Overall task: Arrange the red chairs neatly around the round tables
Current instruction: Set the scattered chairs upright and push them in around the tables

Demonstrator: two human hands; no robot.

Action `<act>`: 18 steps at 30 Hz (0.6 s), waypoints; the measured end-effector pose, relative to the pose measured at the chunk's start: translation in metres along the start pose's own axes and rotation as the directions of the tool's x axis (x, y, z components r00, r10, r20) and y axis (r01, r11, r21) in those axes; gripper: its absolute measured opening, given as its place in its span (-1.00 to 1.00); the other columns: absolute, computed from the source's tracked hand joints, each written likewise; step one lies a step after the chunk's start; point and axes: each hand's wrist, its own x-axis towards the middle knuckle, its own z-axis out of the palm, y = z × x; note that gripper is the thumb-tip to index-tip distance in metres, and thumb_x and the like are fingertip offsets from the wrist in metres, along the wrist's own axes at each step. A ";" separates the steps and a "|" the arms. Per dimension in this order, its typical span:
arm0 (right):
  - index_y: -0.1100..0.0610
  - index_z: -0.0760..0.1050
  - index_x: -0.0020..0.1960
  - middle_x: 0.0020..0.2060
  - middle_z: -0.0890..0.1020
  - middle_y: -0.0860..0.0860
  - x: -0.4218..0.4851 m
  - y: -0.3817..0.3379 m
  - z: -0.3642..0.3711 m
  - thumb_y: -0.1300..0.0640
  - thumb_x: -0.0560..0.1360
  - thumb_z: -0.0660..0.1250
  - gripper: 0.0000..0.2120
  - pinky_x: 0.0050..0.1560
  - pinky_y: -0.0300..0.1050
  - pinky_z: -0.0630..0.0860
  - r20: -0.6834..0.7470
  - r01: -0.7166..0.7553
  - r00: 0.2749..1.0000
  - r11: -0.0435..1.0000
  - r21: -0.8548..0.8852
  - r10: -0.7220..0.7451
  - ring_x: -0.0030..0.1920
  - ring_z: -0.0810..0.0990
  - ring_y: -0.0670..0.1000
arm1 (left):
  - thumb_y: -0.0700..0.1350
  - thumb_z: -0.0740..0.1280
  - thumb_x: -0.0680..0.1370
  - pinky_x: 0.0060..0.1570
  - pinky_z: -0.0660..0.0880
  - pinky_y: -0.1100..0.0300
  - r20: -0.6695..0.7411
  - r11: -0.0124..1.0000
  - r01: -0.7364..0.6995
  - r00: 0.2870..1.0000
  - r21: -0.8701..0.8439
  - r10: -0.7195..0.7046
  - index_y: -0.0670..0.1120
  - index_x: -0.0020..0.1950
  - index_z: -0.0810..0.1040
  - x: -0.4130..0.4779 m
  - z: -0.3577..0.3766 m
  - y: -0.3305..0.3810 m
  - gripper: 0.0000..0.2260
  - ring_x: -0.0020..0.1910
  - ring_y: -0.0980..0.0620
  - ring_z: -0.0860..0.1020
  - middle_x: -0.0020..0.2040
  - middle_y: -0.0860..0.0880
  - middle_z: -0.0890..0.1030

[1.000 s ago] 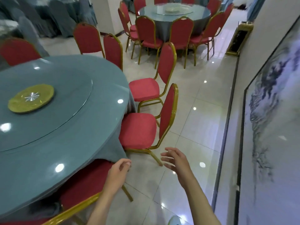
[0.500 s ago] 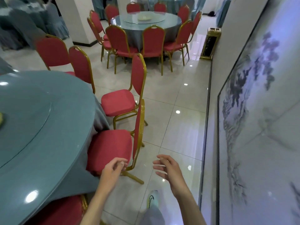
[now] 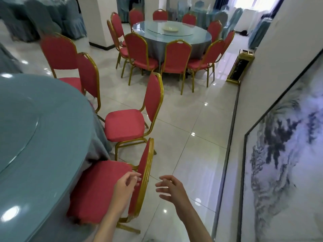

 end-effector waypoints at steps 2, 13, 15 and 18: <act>0.11 0.61 0.17 -0.06 0.76 0.08 0.020 -0.013 -0.002 0.11 0.64 0.32 -0.84 0.07 0.02 0.68 0.021 -0.022 1.000 1.000 -0.007 0.022 0.00 0.75 0.11 | -0.13 0.28 0.69 -0.05 0.60 0.19 -0.023 1.000 0.012 1.000 -0.003 -0.012 0.05 0.05 0.68 0.017 0.012 0.009 -0.81 -0.04 0.08 0.69 -0.06 0.05 0.73; 0.15 0.61 0.19 0.00 0.75 0.15 0.179 -0.099 -0.093 0.14 0.67 0.28 -0.82 0.17 0.12 0.63 0.113 -0.059 0.993 0.992 0.115 0.046 0.07 0.73 0.18 | -0.14 0.30 0.67 -0.14 0.54 0.36 -0.160 0.985 -0.014 0.986 0.173 0.042 0.12 0.07 0.65 0.133 0.101 0.074 -0.82 -0.05 0.17 0.66 -0.08 0.13 0.72; 0.15 0.61 0.19 0.02 0.74 0.16 0.210 -0.129 -0.115 0.13 0.67 0.27 -0.81 0.19 0.15 0.62 0.137 -0.043 0.990 0.995 0.094 0.030 0.07 0.73 0.18 | -0.19 0.30 0.67 -0.09 0.58 0.29 -0.199 0.994 0.015 0.980 0.107 0.007 0.06 0.05 0.67 0.167 0.128 0.087 -0.80 -0.10 0.14 0.68 -0.10 0.08 0.73; 0.15 0.61 0.19 0.02 0.74 0.16 0.243 -0.180 -0.147 0.11 0.68 0.26 -0.80 0.17 0.12 0.63 0.154 -0.012 0.988 0.996 0.085 -0.001 0.06 0.73 0.17 | -0.26 0.28 0.66 -0.15 0.58 0.19 -0.225 0.998 0.057 0.973 0.005 -0.055 -0.04 0.05 0.66 0.215 0.165 0.113 -0.81 -0.14 -0.03 0.68 -0.14 -0.02 0.72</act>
